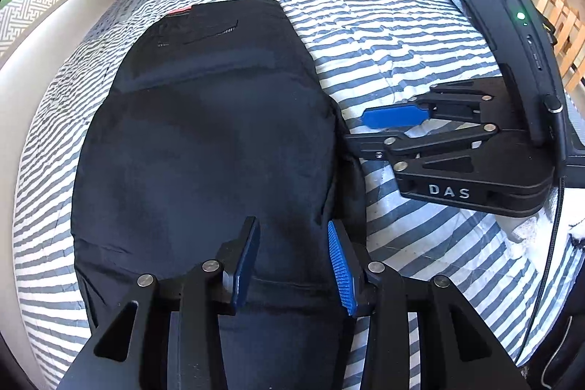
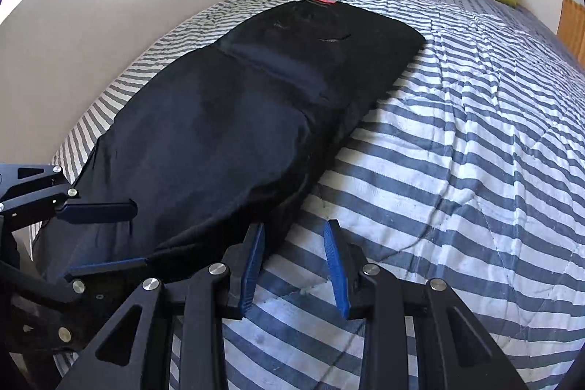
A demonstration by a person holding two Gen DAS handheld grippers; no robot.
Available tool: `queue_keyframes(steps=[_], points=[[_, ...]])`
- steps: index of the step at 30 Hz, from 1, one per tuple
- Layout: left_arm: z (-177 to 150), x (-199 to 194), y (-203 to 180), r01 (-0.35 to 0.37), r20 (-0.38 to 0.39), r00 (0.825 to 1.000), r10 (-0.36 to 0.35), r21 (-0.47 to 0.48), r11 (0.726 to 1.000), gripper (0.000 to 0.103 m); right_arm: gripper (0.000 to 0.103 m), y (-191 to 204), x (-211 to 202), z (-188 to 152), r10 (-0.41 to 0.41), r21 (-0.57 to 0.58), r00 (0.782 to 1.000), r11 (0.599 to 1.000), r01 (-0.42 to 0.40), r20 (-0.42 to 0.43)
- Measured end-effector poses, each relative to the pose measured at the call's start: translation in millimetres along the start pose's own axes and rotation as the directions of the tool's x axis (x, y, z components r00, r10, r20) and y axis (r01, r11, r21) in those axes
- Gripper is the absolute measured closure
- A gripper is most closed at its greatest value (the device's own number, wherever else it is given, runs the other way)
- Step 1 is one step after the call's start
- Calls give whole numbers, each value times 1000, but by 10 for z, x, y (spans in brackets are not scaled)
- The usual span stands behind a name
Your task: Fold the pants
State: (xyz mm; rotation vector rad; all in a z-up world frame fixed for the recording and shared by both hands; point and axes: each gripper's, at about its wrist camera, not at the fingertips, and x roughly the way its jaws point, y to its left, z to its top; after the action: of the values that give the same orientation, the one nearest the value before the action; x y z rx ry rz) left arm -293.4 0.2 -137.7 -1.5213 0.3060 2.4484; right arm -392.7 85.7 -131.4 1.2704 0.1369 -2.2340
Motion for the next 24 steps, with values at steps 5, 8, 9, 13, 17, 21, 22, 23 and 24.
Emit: queue_keyframes(steps=[5,8,9,13,17,21,22,23,24], points=[[8,54,43,-4,-9,1000,4,-9,1000,62,72,-36,11,-35,-21,-10,1000,1000,21,-15],[9,102,29,2,-21,1000,-2,-2,1000,62,72,-44,7,-33,-20,-8,1000,1000,20,-14],[9,126,14,14,-29,999,-14,2,1000,62,72,-48,7,-27,-17,-4,1000,1000,17,-13],[6,232,-33,18,-42,999,-16,44,999,71,72,-85,6,-45,-9,8,1000,1000,9,-14],[17,147,97,59,-23,998,-60,-28,998,99,72,-92,0,-54,-18,-3,1000,1000,18,-22],[43,-103,286,134,32,991,-131,-104,986,100,72,-99,-14,-51,-21,-8,999,1000,21,-27],[52,-159,318,141,45,990,-137,-115,983,100,72,-108,-33,-48,-18,-1,1000,1000,18,-20],[60,-222,375,161,61,986,-154,-134,978,100,71,-113,-75,-51,-8,9,1000,1000,8,-3],[73,-263,414,176,72,983,-167,-148,973,100,66,-114,-126,-52,6,18,1000,1000,-6,18]])
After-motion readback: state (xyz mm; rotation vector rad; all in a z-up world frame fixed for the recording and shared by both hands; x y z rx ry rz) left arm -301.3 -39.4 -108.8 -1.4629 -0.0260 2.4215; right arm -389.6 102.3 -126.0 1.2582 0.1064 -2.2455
